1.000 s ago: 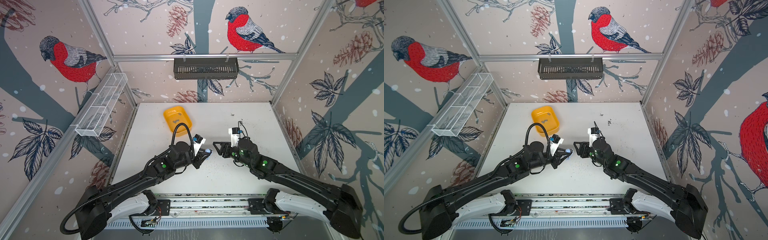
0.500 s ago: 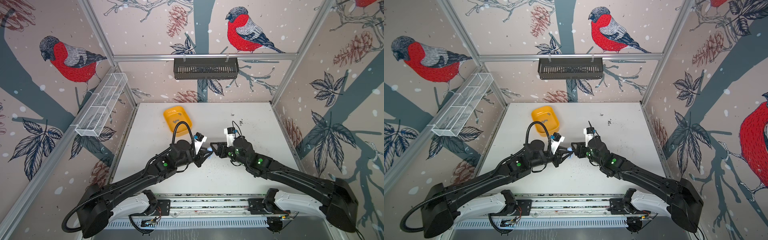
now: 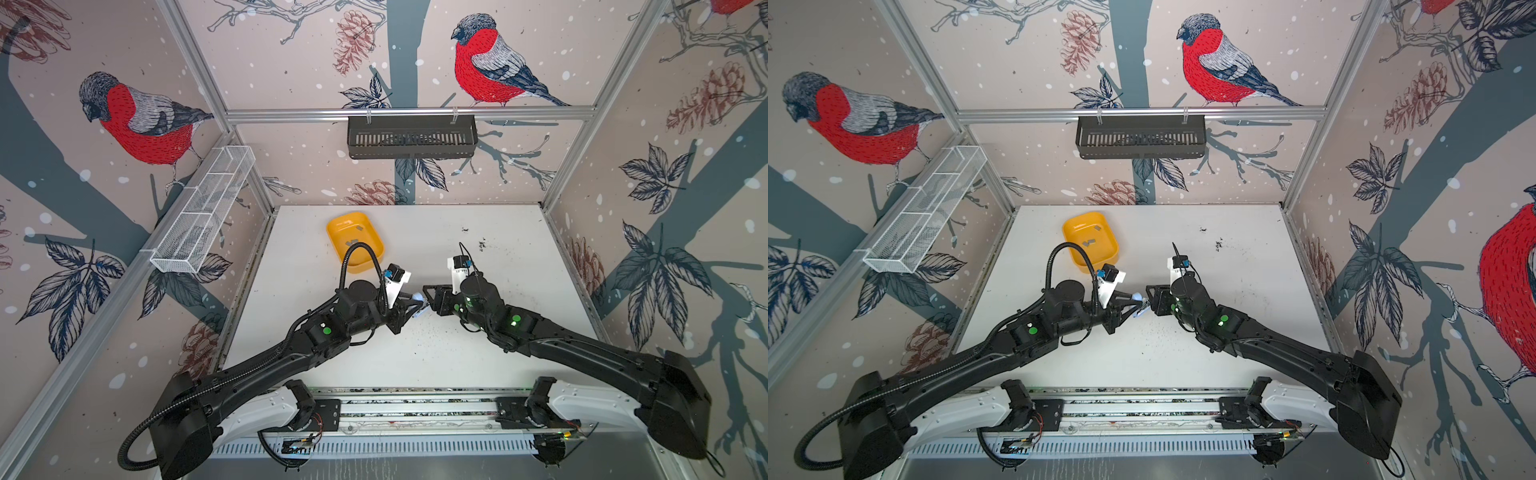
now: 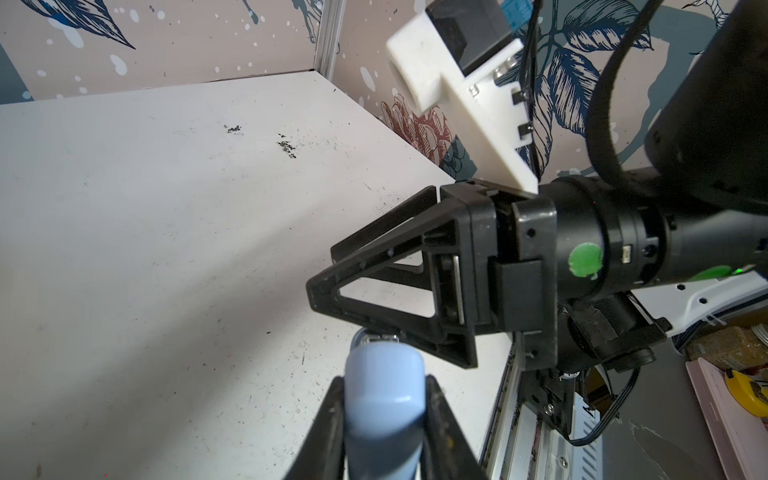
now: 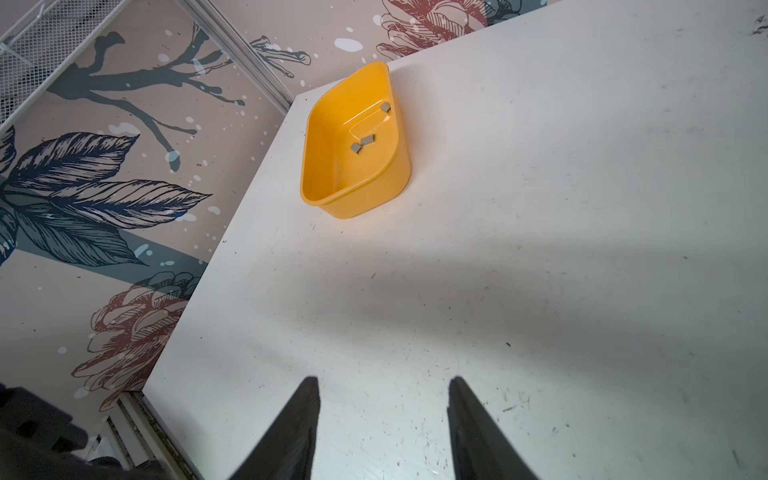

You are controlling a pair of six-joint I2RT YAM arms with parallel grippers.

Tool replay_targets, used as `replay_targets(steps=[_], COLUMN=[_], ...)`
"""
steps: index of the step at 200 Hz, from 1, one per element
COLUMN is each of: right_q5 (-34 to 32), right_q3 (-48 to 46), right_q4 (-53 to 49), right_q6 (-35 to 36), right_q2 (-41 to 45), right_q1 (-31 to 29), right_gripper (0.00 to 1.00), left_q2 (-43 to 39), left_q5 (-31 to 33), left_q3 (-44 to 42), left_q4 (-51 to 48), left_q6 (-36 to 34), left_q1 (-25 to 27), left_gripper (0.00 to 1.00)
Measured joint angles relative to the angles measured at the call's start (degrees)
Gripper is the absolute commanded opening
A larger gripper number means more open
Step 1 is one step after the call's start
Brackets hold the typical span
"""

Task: Load the staples into the stapler
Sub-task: 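Hold the stapler in the left gripper while the right gripper grasps its top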

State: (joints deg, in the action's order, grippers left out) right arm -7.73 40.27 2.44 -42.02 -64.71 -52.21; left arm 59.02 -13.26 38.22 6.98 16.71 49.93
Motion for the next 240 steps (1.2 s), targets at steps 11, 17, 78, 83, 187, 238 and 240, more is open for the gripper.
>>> replay_targets(steps=[11,17,78,83,187,238,240], right_q5=[-0.2,-0.2,1.5,1.9,18.9,23.8,23.9], right_q3=[-0.1,-0.1,-1.1,-1.3,-4.7,-4.5,-4.5], right_q4=[0.0,-0.1,-0.3,-0.5,-1.7,1.1,1.1], right_q6=[0.0,0.0,1.4,1.7,9.4,9.2,9.2], right_q2=[0.4,0.7,4.7,5.4,16.0,13.0,12.9], right_q1=[-0.2,-0.2,1.7,2.3,5.0,5.0,5.0], right_gripper=[0.52,0.52,0.56,0.57,0.65,0.65,0.65], left_q2=[-0.2,-0.2,-0.9,-1.0,-1.7,-1.1,-1.1], left_q5=[-0.1,-0.1,-0.3,-0.3,-3.3,-4.0,-4.0], left_q3=[0.0,0.0,0.5,0.7,3.7,3.8,3.8], left_q4=[0.0,0.1,-0.8,-1.0,-7.5,-7.4,-7.4], left_q6=[0.0,0.0,-0.9,-1.2,-5.4,-5.6,-5.6], left_q1=[0.0,0.0,-0.1,-0.2,-0.6,-0.6,-0.6], left_gripper=[0.0,0.0,0.0,0.0,0.0,0.0,0.0])
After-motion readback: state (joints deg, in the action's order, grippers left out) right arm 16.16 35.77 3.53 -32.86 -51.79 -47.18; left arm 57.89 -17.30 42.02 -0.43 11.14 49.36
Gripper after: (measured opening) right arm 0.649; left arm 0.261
